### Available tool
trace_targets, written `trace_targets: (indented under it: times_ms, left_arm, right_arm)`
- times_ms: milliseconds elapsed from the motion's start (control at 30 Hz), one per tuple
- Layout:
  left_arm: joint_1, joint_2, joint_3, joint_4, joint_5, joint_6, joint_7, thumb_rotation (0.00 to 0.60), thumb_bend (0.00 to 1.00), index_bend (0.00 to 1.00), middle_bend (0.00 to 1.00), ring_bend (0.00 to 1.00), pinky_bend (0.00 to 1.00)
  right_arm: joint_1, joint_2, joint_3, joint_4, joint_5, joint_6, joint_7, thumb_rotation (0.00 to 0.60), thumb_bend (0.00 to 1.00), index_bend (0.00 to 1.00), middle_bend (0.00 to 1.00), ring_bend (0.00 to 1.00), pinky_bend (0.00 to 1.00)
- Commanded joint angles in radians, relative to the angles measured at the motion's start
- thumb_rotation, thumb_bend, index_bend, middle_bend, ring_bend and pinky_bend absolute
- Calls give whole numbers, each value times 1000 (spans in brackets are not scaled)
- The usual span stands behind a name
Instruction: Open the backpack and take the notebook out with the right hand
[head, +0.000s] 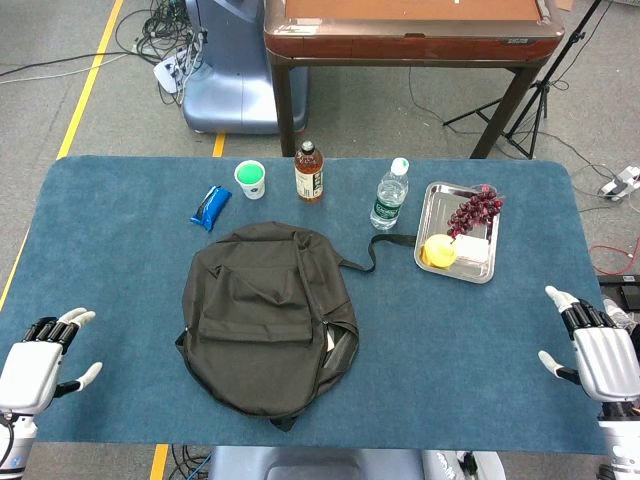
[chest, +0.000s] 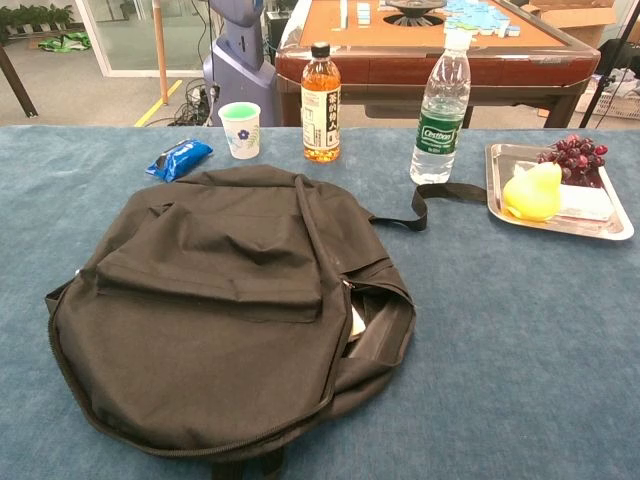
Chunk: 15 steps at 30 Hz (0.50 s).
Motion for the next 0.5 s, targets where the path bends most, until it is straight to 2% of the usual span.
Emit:
trace_targets:
  times_ms: [33, 233, 500]
  left_arm:
    - [-3, -1, 1, 3, 5, -2, -4, 600, 175, 211, 205, 273, 192]
    - [-25, -4, -2, 18, 28, -15, -24, 600, 176, 211, 205, 273, 192]
    - [-96, -23, 4, 80, 86, -81, -102, 600, 175, 189, 193, 268, 192]
  right_arm:
    - [1, 0, 0, 1, -3, 1, 0, 600, 143, 102, 197, 205, 349]
    - [-1, 16, 9, -15, -5, 14, 11, 600, 143, 102, 197, 205, 349]
    - [7, 82, 45, -71, 5, 37, 15, 600, 143, 102, 197, 206, 349]
